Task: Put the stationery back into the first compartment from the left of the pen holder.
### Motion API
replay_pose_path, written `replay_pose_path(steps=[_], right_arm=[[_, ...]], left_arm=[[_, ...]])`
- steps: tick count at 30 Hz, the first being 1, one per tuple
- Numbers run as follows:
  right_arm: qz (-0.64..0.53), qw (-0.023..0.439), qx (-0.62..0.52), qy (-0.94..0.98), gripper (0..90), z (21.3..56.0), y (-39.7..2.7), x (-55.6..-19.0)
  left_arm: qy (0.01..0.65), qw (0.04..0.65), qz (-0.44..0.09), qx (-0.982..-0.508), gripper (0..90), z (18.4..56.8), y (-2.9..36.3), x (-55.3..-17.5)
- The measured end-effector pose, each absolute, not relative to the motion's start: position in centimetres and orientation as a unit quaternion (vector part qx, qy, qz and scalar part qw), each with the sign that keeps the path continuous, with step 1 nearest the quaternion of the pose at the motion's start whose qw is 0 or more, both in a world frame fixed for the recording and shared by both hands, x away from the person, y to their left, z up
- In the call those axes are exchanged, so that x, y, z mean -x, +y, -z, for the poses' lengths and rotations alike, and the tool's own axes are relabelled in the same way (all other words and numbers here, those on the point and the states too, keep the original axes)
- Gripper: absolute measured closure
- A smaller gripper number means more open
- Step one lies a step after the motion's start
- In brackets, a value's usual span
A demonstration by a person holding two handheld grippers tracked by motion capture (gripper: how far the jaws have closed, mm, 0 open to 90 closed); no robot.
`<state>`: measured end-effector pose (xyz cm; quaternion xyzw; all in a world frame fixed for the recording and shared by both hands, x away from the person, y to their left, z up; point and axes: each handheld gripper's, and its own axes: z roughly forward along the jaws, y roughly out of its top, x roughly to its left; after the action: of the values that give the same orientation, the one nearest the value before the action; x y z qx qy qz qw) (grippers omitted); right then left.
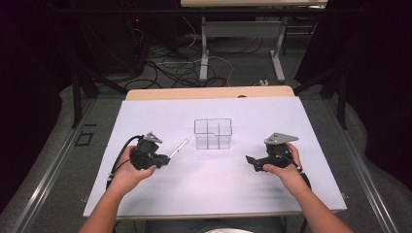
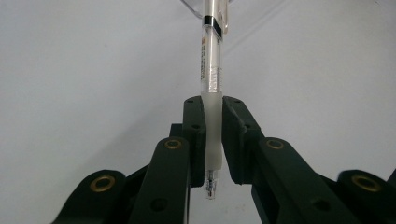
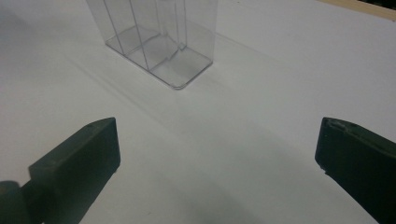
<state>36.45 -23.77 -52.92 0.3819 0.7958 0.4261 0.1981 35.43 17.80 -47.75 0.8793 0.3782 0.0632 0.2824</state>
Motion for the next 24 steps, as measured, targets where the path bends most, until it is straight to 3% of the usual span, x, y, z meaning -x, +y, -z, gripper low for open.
replay_pose_path(steps=[11, 19, 21, 24], right_arm=[[-0.411, 0.205, -0.33, 0.824, 0.7, 52.6, -21.7, -35.5], [-0.38, 0.273, -0.218, 0.856, 8.5, 52.1, -19.3, -34.1], [-0.37, 0.286, -0.193, 0.862, 15.5, 51.9, -18.8, -33.6], [-0.356, 0.298, -0.164, 0.871, 16.1, 51.9, -18.1, -33.3]], left_arm=[[0.35, 0.277, -0.038, -0.894, 80.6, 48.4, 15.4, -34.9], [0.339, 0.274, -0.028, -0.9, 80.6, 49.0, 14.0, -34.7], [0.336, 0.273, -0.025, -0.901, 80.6, 49.1, 13.7, -34.6], [0.333, 0.271, -0.018, -0.903, 80.6, 49.3, 13.3, -34.6]])
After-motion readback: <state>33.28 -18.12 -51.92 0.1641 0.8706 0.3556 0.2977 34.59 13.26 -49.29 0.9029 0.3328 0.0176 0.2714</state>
